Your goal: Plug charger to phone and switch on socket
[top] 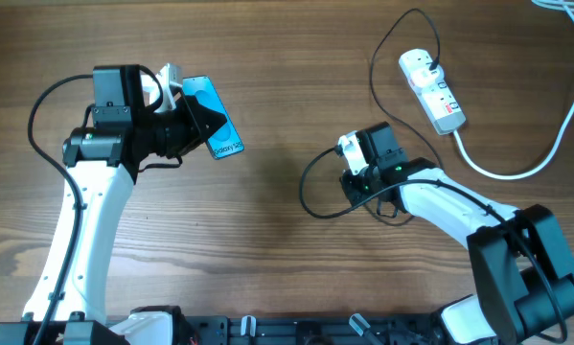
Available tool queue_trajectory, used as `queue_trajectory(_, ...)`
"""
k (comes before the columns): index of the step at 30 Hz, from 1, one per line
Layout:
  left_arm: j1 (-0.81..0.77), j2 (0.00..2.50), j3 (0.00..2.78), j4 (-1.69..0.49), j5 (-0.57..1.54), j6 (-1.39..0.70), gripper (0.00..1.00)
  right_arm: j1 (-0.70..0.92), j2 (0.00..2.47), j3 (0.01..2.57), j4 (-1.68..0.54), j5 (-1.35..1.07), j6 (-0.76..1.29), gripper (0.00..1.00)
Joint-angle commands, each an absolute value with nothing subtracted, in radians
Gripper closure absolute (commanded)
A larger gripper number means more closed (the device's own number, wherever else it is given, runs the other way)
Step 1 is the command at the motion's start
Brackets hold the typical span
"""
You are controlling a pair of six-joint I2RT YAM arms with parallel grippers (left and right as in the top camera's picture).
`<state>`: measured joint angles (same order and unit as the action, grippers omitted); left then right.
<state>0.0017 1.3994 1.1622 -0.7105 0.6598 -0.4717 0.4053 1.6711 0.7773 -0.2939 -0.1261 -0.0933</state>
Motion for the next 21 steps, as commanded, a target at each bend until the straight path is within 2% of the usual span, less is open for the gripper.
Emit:
queue_trajectory(1, 0.002, 1.391, 1.158, -0.692, 0.718, -0.449, 0.96, 0.405, 1.711, 0.745, -0.307, -0.176, -0.105, 0.96)
queue_trajectory(5, 0.003, 1.391, 1.158, -0.628, 0.814, -0.450, 0.96, 0.395, 1.660, 0.781, -0.329, -0.303, -0.071, 0.96)
queue_trajectory(11, 0.003, 1.391, 1.158, -0.598, 0.860, -0.453, 0.96, 0.395, 1.552, 0.788, -0.422, 0.070, 0.013, 0.96)
queue_trajectory(19, 0.002, 1.391, 1.158, -0.600, 0.860, -0.453, 0.96, 0.395, 1.556, 0.721, -0.469, 0.113, 0.090, 0.96)
queue_trajectory(20, 0.002, 1.391, 1.158, -0.602, 0.860, -0.452, 0.96, 0.395, 1.556, 0.704, -0.468, 0.113, 0.090, 0.94)
queue_trajectory(21, 0.002, 1.391, 1.158, -0.602, 0.860, -0.452, 0.96, 0.395, 1.556, 0.691, -0.466, 0.113, 0.090, 0.87)
